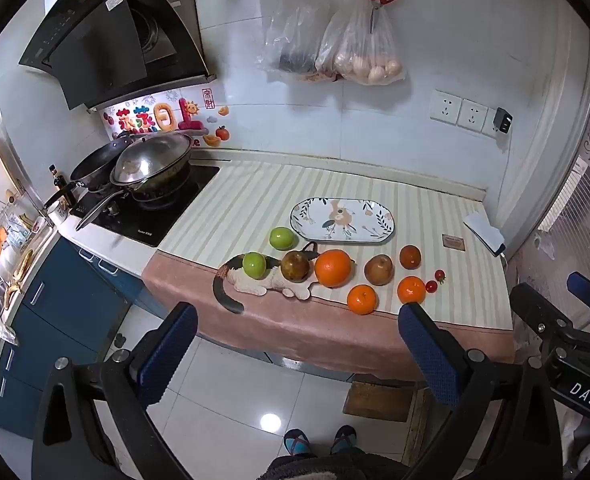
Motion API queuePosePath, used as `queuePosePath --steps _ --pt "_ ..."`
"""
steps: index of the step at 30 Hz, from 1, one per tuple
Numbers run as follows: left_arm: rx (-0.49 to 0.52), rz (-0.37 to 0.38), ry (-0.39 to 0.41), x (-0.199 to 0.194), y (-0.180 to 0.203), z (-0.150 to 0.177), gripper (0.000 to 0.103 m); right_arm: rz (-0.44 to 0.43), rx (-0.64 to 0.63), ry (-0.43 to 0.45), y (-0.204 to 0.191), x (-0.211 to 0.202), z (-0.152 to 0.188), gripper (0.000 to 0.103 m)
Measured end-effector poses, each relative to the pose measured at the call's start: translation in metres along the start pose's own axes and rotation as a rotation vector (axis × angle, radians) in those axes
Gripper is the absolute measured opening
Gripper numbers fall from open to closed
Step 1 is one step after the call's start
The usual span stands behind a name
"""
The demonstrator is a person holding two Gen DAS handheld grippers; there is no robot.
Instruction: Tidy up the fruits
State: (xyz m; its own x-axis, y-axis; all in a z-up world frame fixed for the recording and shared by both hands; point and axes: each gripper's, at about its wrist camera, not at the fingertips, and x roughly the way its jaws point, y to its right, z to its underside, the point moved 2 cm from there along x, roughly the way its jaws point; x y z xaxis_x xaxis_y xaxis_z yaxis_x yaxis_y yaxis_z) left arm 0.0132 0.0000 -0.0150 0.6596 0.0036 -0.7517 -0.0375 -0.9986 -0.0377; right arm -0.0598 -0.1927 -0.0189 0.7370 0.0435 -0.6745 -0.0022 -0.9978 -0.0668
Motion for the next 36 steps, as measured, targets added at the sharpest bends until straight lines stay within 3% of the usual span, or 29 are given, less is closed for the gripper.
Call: queuePosePath --steps 36 --pt "-0.002 0.003 -0.002 -0.0004 0.0008 0.0005 0.103 -0.011 0.010 -0.002 -0.0016 0.0056 -0.0018 0.103"
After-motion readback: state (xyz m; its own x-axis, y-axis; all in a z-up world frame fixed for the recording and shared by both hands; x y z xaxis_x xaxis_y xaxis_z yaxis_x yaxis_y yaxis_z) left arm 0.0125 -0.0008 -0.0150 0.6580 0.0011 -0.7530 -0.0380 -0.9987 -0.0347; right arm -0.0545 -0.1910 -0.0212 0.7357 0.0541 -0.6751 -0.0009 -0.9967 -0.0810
